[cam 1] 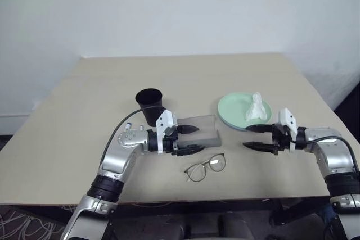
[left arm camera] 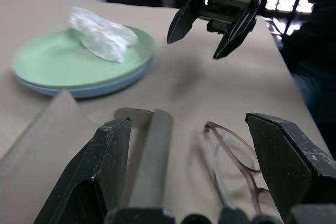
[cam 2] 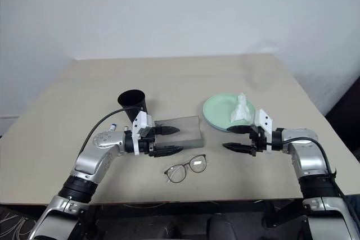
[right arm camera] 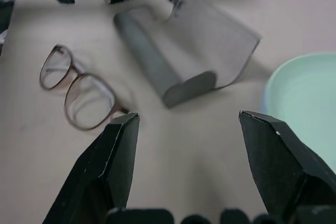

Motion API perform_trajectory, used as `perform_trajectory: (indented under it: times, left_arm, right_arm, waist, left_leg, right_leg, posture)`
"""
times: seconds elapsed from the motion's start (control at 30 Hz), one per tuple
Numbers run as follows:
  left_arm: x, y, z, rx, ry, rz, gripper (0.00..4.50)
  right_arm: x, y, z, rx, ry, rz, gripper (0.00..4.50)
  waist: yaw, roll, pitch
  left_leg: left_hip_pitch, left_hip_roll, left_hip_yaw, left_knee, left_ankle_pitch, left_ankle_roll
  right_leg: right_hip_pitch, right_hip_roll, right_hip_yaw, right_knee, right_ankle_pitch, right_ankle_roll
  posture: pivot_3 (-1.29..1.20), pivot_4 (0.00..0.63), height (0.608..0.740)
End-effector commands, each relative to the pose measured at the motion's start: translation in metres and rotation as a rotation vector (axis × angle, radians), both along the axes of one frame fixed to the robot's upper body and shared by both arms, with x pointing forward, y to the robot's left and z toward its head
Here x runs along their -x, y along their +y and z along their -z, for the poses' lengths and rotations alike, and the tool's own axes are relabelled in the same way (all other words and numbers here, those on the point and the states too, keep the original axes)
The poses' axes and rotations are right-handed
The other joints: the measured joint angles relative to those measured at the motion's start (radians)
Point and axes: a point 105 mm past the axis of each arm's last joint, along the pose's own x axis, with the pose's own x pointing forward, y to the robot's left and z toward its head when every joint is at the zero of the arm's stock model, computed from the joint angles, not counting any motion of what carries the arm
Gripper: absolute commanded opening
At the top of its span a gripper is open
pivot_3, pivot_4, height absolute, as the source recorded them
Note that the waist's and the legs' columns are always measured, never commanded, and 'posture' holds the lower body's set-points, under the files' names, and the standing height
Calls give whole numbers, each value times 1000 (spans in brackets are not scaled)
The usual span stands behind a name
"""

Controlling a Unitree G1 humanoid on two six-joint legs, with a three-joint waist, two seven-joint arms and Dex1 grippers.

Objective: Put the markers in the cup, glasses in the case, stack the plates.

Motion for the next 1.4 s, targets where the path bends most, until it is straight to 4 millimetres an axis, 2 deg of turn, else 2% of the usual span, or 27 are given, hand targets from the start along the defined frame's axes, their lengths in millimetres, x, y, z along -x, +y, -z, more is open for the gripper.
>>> perform_trajectory:
  times: [0.03, 0.27, 0.43, 0.77, 0.87, 1.03, 1.33, 1.4]
  left_arm:
    - [-4, -5, -12, -23, -29, 42, 3685]
    - [-1, -12, -8, -126, 9, 135, 3685]
    - [4, -8, 4, -245, 23, 172, 3685]
    - [24, -12, 4, -273, 115, 276, 3685]
    - [27, -14, 11, -307, 132, 286, 3685]
    - [26, -20, 21, -340, 156, 279, 3685]
    - [20, -31, 28, -343, 190, 269, 3685]
    - [19, -31, 28, -346, 192, 272, 3297]
  right_arm:
    - [-4, 6, -17, -7, -97, -15, 3273]
    - [-5, 9, -13, 2, -125, 3, 3273]
    - [-5, 13, -11, -1, -140, 17, 3273]
    - [-4, 18, -7, -15, -157, 51, 3273]
    - [-5, 18, -6, -16, -160, 61, 3273]
    - [-7, 17, -6, -15, -164, 72, 3273]
    - [-7, 17, -4, -4, -170, 87, 3273]
    - [-7, 16, -3, -1, -170, 89, 3326]
  waist:
    - [0, 0, 0]
    - [0, -1, 0]
    - [0, -1, 0]
    - [0, -1, 0]
    - [0, -1, 0]
    - [0, -1, 1]
    - [0, -1, 1]
    - [0, -1, 1]
  left_leg:
    - [0, 0, 0, 0, 0, 0]
    - [0, 0, 0, 0, 0, 0]
    - [0, 1, -1, 0, 0, 0]
    - [0, 1, -1, 0, 0, 0]
    - [0, 1, -1, 0, 0, 1]
    - [0, 1, -1, 0, 0, 1]
    - [0, 1, -1, 0, 1, 1]
    - [0, 1, -1, 0, 1, 1]
  right_leg:
    - [0, 0, 0, 0, 0, 0]
    - [0, 0, 0, 0, 0, 0]
    - [0, 0, 0, 0, 0, 0]
    - [0, 0, -1, 0, 0, 0]
    - [0, 0, 0, 0, 0, 0]
    - [0, 0, 0, 0, 0, 0]
    - [0, 0, 0, 0, 0, 0]
    - [0, 0, 0, 0, 0, 0]
  posture:
    - [0, 0, 740]
    - [0, 0, 740]
    - [0, 0, 740]
    - [0, 0, 740]
    - [0, 0, 740]
    - [0, 0, 740]
    - [0, 0, 740]
    - [0, 0, 740]
